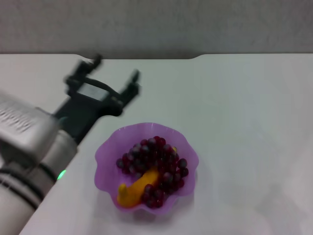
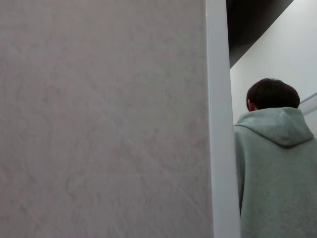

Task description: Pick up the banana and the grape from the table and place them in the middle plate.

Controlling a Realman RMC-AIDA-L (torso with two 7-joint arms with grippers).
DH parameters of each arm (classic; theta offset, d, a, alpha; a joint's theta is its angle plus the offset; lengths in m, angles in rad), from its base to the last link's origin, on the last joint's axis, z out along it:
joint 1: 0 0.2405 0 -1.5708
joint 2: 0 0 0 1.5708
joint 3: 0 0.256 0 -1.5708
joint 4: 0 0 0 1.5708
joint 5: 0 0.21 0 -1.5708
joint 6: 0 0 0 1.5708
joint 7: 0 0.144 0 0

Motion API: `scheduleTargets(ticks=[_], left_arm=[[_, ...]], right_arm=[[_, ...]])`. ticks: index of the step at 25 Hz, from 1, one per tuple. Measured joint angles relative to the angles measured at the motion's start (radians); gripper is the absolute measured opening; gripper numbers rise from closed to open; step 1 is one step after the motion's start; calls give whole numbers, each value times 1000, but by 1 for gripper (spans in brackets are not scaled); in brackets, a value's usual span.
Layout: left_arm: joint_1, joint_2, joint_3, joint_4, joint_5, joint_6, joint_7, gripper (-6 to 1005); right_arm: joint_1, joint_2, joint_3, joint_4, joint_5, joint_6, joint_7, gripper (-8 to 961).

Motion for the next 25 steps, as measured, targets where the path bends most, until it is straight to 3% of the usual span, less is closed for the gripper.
scheduleTargets(ticks=[3,4,5,8,11,17,25], left_arm=[[32,1,11,56,3,180,-2,830],[31,-1,13,182,-3,410,-15,816],[27,-2,12,218,-8,477,-24,802],[-19,-3,9,408,-32,735,-102,761],[-118,-3,7,655,-47,969,-233,687],[-302,-3,-2,1040,-58,1075,-473,432],[-367,-6,-12,1185,-60,1075,-493,115]], right_arm=[[-1,0,0,1,0,1,0,0],[-1,0,0,1,0,1,0,0],[-1,0,-1,1,-1,1,0,0],[2,0,-4,1,-5,-1,0,0],[2,0,-5,1,-6,-5,1,0],[11,0,-8,0,-9,-8,2,0],[22,0,-8,0,-9,2,5,0]])
